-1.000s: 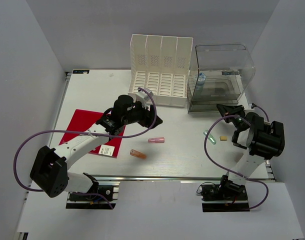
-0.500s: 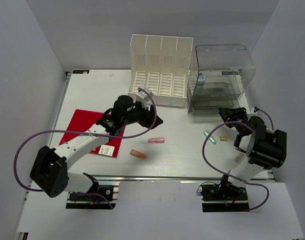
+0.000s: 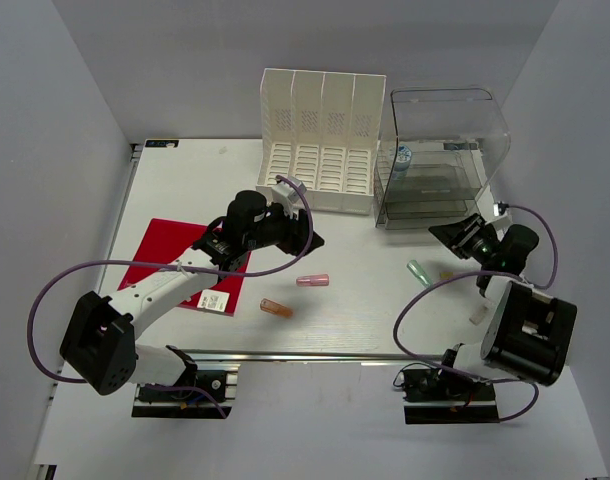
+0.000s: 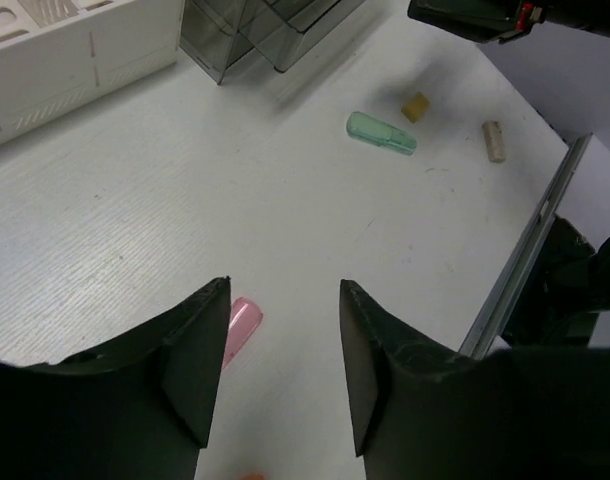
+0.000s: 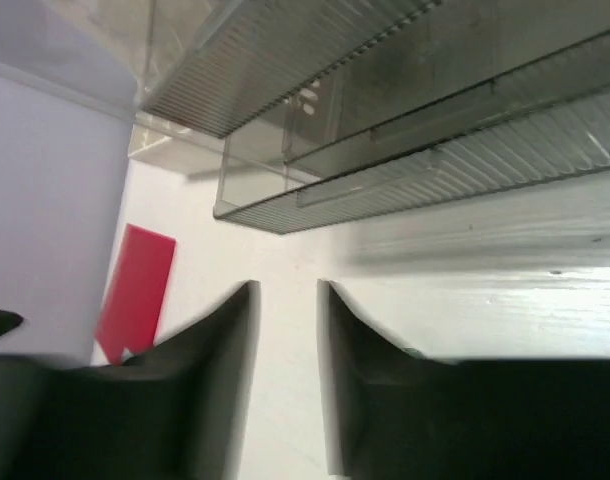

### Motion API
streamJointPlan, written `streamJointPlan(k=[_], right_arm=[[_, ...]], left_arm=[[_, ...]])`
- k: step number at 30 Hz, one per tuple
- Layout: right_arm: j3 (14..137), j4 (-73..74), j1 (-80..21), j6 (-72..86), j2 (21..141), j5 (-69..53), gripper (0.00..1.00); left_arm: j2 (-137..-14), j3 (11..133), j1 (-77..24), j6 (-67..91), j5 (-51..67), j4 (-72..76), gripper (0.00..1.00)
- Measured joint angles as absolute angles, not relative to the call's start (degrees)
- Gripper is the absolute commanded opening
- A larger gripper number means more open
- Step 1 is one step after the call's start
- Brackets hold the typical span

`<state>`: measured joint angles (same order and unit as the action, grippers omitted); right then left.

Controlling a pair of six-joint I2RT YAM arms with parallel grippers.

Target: Organize the desk

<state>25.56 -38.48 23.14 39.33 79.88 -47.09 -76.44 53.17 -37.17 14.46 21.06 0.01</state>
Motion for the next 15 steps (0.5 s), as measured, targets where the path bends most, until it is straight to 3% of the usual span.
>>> streamJointPlan(k=[1,2,3,4,6,7,8,9,11,12,15], right_arm=[[26.7,-34.6,23.1,35.3,78.2,-47.2,0.19],[28.8,-29.3,23.0,30.3,76.4,-47.3,0.11],[30.7,-25.3,23.0,25.8,75.3,-47.2,0.05],[32.9,-20.8,23.0,20.6,74.3,-47.1,0.05],[37.6,-11.8,22.6,10.8,73.1,-46.7,0.12],[39.8,-7.3,22.3,4.7,72.8,-46.0,0.27],[41.5,-3.3,21.8,0.0,72.7,-45.2,0.36],[42.9,0.7,21.1,-5.1,72.7,-44.5,0.52],[44.7,7.7,19.2,-13.8,72.8,-42.5,0.66],[45.3,10.6,18.3,-17.3,72.8,-41.6,0.75],[45.8,17.1,14.8,-26.2,73.4,-37.1,0.81]], left_arm=[[-76.4,53.2,-37.2,14.6,21.1,0.0,0.42],[-76.4,53.2,-37.2,14.7,21.1,0.0,0.16],[-76.4,53.2,-37.2,15.0,21.1,-0.1,0.06],[-76.4,53.2,-37.2,14.7,21.1,0.0,0.00],[-76.4,53.2,-37.2,14.5,21.3,-0.2,0.00],[-76.4,53.2,-37.2,14.5,21.2,-0.4,0.00],[-76.4,53.3,-37.2,14.4,21.2,-0.9,0.05],[-76.4,53.3,-37.2,14.4,21.1,-1.4,0.12],[-76.5,53.6,-37.2,14.3,20.8,-2.3,0.33],[-76.5,53.8,-37.2,14.3,20.5,-2.9,0.58],[-76.7,54.8,-37.2,14.3,19.9,-4.0,0.73]])
